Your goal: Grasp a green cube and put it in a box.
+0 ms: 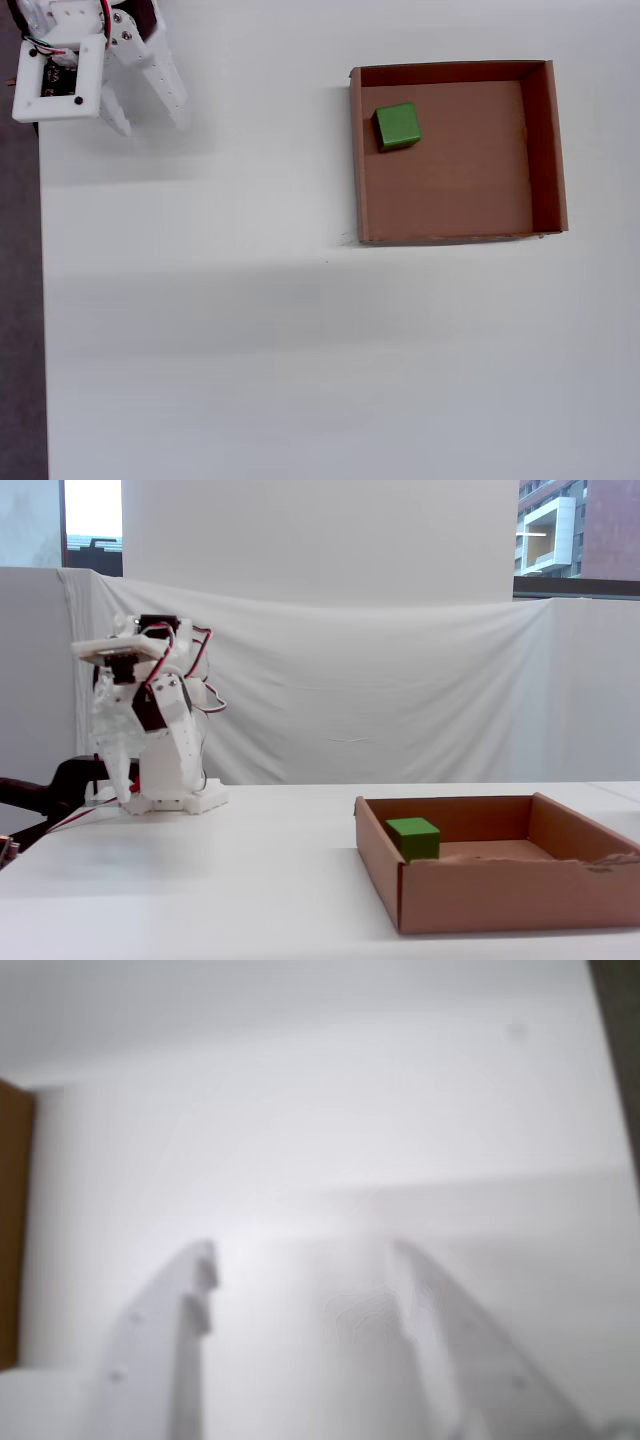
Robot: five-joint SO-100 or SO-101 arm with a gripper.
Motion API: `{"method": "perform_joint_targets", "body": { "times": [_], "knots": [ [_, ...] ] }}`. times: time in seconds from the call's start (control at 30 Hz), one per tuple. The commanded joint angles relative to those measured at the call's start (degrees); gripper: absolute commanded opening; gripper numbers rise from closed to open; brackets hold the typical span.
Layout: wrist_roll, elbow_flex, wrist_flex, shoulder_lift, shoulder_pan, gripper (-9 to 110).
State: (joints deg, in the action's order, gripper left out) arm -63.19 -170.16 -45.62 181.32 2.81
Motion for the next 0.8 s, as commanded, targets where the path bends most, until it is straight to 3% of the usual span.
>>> {"method": "perform_joint_targets", "body": {
  "times": [0.0, 0.77],
  "knots": [
    [-1.3, 0.1, 0.5, 1.0, 0.3, 24],
    [-0.7, 0.0, -9.4, 1.1, -1.1, 24]
  ]
}}
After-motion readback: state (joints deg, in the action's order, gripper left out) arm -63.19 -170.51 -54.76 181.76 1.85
